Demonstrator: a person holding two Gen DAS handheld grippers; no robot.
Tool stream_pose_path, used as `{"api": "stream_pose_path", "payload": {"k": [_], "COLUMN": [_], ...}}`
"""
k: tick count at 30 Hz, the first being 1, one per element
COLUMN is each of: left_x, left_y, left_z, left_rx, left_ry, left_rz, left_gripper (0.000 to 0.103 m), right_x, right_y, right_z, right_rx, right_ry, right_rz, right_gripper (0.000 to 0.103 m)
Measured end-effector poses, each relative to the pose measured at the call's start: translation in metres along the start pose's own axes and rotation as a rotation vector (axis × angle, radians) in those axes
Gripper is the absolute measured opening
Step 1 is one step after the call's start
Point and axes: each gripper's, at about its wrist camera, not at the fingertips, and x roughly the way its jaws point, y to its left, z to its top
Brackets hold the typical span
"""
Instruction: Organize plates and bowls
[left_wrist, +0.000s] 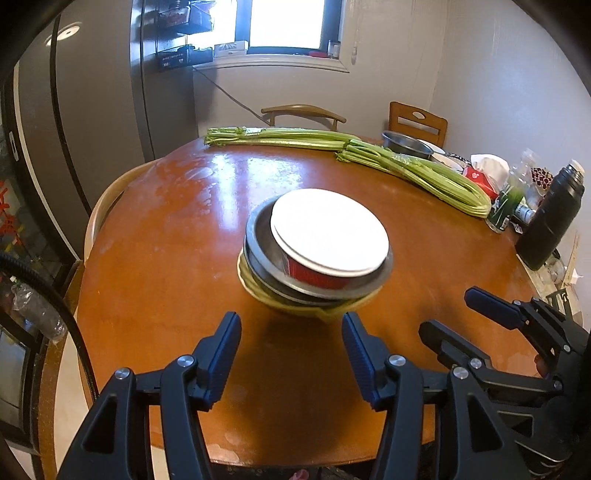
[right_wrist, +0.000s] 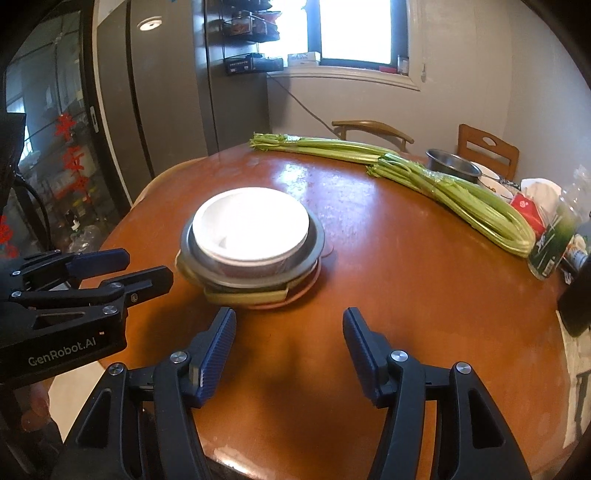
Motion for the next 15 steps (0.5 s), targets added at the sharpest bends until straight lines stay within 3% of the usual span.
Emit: {"api": "stream_pose_path", "payload": {"k": [15], "left_x": [-0.009], "left_y": [0.005], "left_z": [-0.026], "left_rx": [-0.013], "left_ry": [-0.013], "left_rz": [0.018], "left_gripper": [0.057], "right_x": [-0.010], "right_y": [0.008], "right_z": [-0.027], "right_rx": [0.013], "right_ry": [-0.005], "right_rz": [0.011], "right_gripper": [0.062]}}
